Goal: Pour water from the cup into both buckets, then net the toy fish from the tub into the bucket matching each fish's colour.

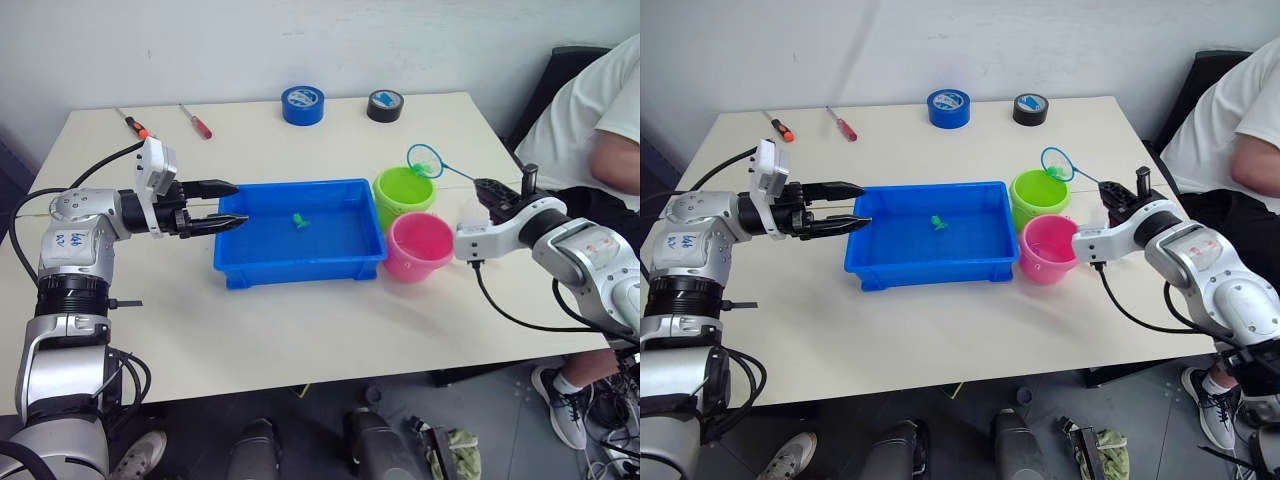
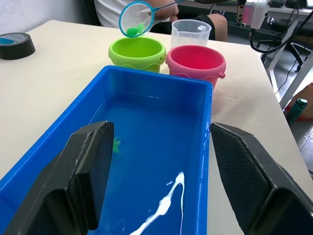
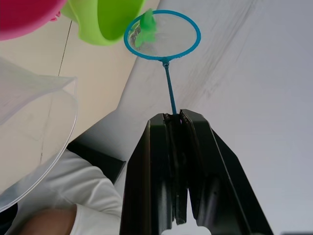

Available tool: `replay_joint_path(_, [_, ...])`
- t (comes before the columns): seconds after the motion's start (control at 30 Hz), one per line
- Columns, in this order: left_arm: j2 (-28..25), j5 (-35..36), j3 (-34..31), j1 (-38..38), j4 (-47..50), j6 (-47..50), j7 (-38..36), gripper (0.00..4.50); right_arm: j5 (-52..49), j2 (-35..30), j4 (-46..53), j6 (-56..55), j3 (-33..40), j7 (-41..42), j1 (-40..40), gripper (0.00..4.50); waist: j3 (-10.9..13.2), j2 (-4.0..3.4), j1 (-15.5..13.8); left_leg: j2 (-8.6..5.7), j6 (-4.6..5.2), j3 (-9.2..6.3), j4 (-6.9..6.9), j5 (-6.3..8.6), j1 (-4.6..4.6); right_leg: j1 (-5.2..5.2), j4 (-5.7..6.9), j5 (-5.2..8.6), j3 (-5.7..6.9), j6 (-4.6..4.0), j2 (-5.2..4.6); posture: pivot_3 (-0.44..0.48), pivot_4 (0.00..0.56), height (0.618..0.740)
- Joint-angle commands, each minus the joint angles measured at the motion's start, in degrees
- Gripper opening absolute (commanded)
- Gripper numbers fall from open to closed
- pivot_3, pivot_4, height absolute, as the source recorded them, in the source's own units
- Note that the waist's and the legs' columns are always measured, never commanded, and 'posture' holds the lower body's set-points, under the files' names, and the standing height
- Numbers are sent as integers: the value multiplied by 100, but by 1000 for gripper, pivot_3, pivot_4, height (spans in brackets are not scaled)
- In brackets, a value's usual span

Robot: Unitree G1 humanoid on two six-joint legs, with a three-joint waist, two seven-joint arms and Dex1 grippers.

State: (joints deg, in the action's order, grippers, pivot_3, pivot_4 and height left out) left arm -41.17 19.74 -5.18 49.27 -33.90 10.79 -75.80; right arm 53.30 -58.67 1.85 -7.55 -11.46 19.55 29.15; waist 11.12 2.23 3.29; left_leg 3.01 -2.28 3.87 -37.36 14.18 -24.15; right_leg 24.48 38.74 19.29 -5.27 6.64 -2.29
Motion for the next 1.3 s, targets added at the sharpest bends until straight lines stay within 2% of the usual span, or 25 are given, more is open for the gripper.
replay_joint_path(0.03, [-47,25,-81,52,184,-55,5,3455,155,2,43,-70,100,-157,84,0,0,0,-1,0,0,0,0,0,0,0,1,0,0,0,0,0,150,734])
replay_joint_path(0.3, [-41,32,-88,45,174,-65,6,3455,57,43,142,-120,284,-125,65,0,0,0,0,-1,-1,0,-1,-3,1,0,5,0,0,0,0,0,150,734])
replay_joint_path(0.43, [-143,32,-180,8,124,-58,73,3455,-717,157,572,-21,685,265,154,0,0,0,2,-1,-1,-1,-1,-4,1,0,7,0,0,0,0,0,150,734])
replay_joint_path(0.5, [-241,46,-285,-5,28,-49,129,3455,-1400,433,873,418,908,826,339,0,0,0,27,0,-1,-2,0,-4,2,0,9,0,0,0,0,0,150,734])
replay_joint_path(0.63, [-470,18,-430,-100,-93,-95,220,3455,-3026,1327,1286,2375,1090,2411,862,0,-1,1,61,10,-1,-10,-3,-6,8,-4,21,-1,4,1,9,0,150,734])
replay_joint_path(0.73, [-553,44,-508,-249,6,-86,292,3455,-3821,1583,1450,3648,961,3367,1060,0,-1,1,31,12,0,-19,-7,-8,9,-8,27,-1,13,0,9,0,150,734])
replay_joint_path(0.93, [-581,182,-666,-768,579,85,458,3455,-5005,1838,1679,6445,552,4212,1631,0,-1,1,-8,1,10,-19,-11,-9,3,-5,30,0,14,0,-6,0,150,734])
replay_joint_path(1.07, [-628,163,-744,-1210,914,92,583,3455,-5591,1791,1677,7625,228,4327,1968,0,-1,1,-9,2,10,-23,-7,-8,3,-5,29,0,17,-1,-8,0,150,734])
replay_joint_path(1.17, [-609,226,-865,-1431,1141,250,802,3455,-6001,1998,1388,8509,23,4184,2372,0,-1,1,4,1,12,-22,-6,-8,2,-2,29,0,15,-2,-10,0,150,734])
replay_joint_path(1.3, [-539,267,-988,-1609,1346,341,1121,3455,-6107,2205,924,8536,-321,3777,2653,0,-1,1,14,3,12,-24,-4,-7,2,1,31,1,17,-3,-6,0,150,734])
